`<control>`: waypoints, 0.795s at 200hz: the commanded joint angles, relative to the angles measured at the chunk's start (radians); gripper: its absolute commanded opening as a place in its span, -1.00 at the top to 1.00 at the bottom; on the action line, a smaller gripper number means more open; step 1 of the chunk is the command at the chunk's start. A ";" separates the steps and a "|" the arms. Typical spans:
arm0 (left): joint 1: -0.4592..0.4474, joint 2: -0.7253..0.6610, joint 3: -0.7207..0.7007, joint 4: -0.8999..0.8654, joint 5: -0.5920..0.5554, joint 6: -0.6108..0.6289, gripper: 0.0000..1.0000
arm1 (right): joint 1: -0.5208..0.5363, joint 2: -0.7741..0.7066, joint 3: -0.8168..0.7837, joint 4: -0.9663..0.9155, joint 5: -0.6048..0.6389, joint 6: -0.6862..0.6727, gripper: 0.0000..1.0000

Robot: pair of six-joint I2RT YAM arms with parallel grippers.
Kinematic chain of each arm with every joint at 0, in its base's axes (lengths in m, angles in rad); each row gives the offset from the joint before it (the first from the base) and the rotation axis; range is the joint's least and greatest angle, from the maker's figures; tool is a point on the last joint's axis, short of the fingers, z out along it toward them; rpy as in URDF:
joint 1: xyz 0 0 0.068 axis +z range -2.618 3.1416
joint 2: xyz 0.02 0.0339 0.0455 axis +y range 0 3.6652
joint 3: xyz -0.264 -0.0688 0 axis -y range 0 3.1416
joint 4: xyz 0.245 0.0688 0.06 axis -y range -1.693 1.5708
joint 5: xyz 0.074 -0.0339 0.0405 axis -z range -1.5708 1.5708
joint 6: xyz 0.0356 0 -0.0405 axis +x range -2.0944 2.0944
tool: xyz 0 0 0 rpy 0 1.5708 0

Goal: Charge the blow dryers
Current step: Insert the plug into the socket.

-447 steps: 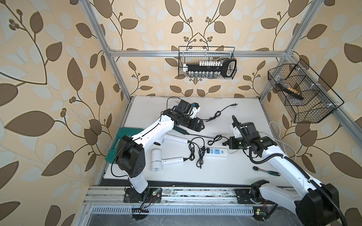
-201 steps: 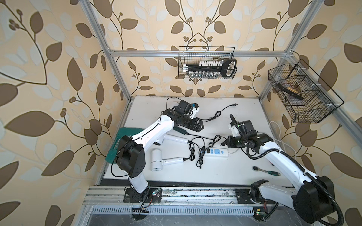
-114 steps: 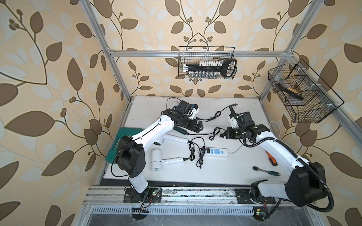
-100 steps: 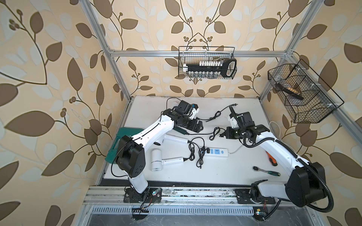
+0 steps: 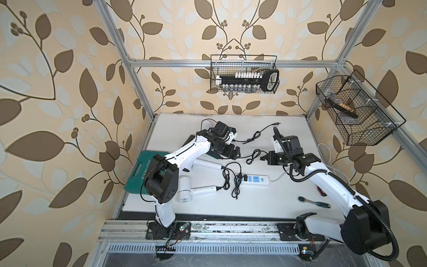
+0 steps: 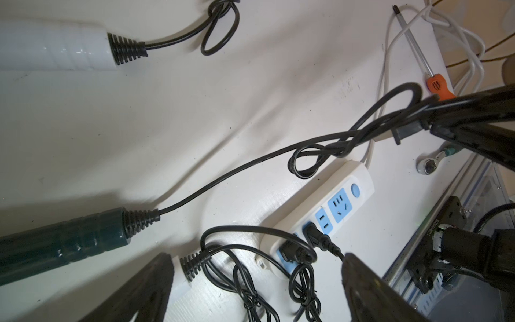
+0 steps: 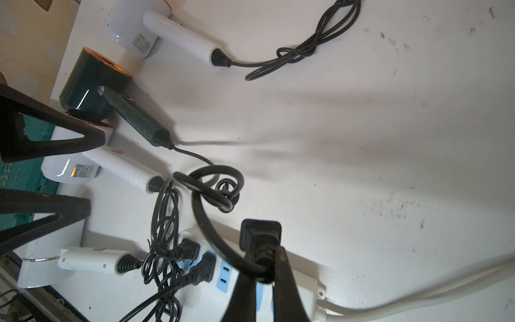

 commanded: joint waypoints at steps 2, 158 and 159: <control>-0.011 -0.027 0.016 -0.008 -0.007 0.042 -0.91 | -0.004 -0.015 -0.021 0.035 -0.045 0.017 1.00; -0.045 -0.003 0.103 -0.125 -0.061 0.015 -0.91 | -0.005 -0.010 -0.031 -0.028 -0.092 0.093 1.00; -0.045 -0.003 0.104 -0.125 -0.059 0.015 -0.91 | -0.004 -0.011 -0.032 -0.030 -0.092 0.093 1.00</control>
